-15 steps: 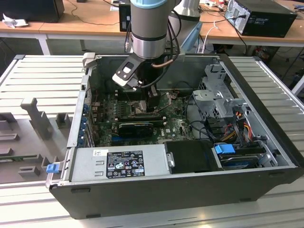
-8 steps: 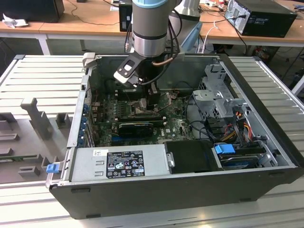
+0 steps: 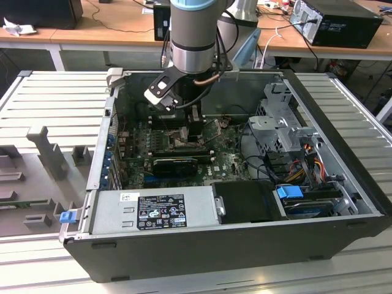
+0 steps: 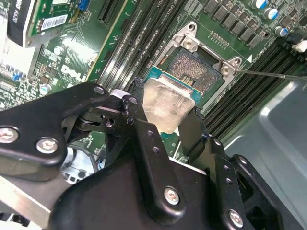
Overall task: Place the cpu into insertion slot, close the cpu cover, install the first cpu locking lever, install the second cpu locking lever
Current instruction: 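Place the cpu into insertion slot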
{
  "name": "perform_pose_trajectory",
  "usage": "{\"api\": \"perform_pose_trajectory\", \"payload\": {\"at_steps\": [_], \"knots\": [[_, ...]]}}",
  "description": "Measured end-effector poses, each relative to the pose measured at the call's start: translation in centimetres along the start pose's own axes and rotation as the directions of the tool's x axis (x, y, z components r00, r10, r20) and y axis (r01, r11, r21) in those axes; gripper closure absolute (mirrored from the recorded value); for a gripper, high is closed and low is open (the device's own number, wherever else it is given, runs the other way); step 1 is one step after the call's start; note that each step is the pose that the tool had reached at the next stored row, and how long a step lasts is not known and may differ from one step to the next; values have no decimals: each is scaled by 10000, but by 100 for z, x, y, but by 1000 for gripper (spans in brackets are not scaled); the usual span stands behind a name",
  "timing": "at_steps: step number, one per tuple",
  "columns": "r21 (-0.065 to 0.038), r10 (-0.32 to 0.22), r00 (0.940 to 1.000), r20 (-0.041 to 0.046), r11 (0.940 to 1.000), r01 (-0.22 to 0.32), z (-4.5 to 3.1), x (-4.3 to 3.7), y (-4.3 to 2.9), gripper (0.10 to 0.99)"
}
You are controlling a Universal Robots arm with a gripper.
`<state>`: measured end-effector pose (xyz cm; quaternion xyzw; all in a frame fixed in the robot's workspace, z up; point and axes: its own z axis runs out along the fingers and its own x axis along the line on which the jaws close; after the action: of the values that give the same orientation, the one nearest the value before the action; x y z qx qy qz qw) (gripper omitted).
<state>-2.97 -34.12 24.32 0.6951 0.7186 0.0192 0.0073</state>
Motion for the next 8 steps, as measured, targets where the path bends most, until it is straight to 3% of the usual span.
{"api": "perform_pose_trajectory", "payload": {"at_steps": [8], "knots": [[0, 67, 10000, 2, 10000, -67, 15, 0, -1, 553]]}}
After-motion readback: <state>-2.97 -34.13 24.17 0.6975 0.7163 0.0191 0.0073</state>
